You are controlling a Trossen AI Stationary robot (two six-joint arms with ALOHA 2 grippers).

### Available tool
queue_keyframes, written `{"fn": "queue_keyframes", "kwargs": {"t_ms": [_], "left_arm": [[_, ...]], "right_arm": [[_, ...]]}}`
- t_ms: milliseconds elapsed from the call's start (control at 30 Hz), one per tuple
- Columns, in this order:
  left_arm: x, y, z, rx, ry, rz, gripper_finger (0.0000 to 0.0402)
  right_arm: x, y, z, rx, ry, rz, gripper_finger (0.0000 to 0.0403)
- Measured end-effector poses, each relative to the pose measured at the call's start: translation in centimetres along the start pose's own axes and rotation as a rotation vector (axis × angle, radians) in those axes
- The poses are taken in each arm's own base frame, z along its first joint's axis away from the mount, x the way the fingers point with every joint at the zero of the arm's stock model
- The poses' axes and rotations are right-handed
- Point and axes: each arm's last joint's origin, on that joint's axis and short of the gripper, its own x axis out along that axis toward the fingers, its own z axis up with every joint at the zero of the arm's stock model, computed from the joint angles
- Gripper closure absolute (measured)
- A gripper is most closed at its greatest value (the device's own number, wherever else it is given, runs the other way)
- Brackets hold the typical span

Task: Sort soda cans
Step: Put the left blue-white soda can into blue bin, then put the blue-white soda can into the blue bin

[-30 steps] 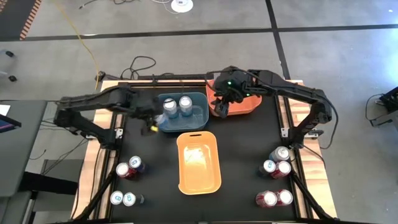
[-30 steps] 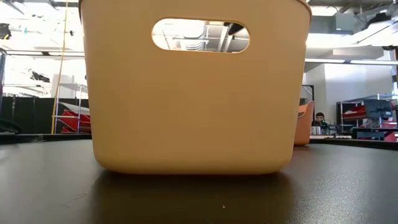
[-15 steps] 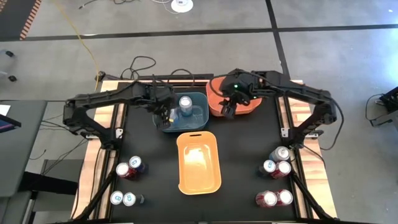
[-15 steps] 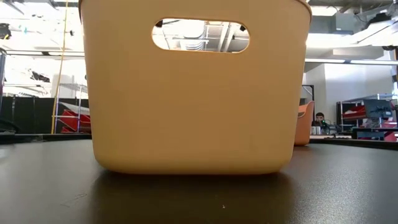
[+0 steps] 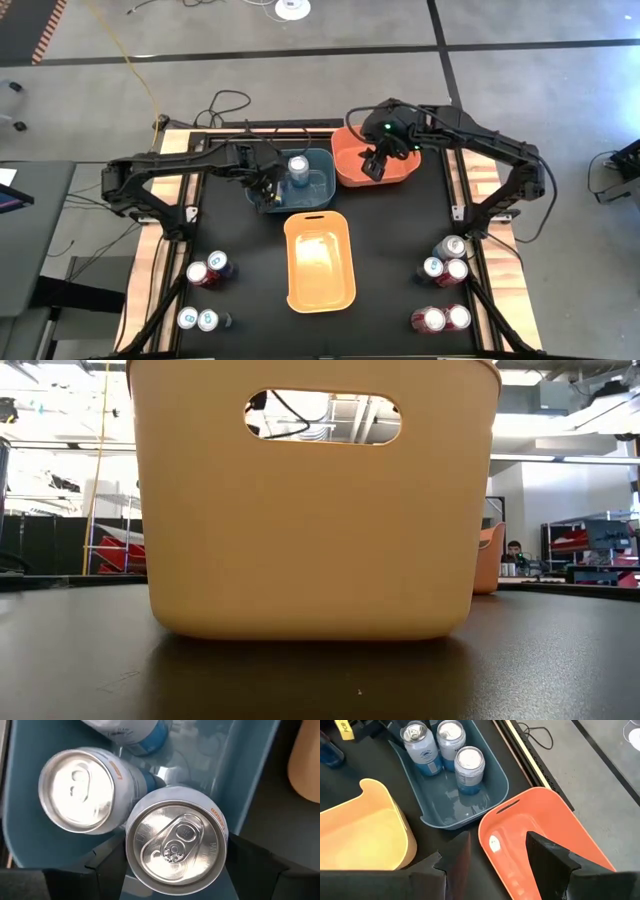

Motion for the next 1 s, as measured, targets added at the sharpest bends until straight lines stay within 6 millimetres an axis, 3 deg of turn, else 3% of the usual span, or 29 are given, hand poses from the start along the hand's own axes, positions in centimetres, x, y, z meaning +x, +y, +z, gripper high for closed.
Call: {"fn": "queue_keyframes", "kwargs": {"t_ms": [233, 667, 1000], "left_arm": [[1.5, -0.1, -0.5, 0.001, -0.024, -0.012, 0.0102], [1.4, -0.2, -0.3, 0.015, -0.036, -0.012, 0.0088], [1.2, -0.3, -0.6, 0.025, -0.006, -0.013, 0.0014]], "right_arm": [[0.1, 0.1, 0.1, 0.028, -0.004, 0.003, 0.0194], [-0.1, 1.1, 0.1, 0.052, -0.023, 0.027, 0.0194], [-0.2, 1.2, 0.1, 0.063, -0.020, 0.031, 0.0194]]}}
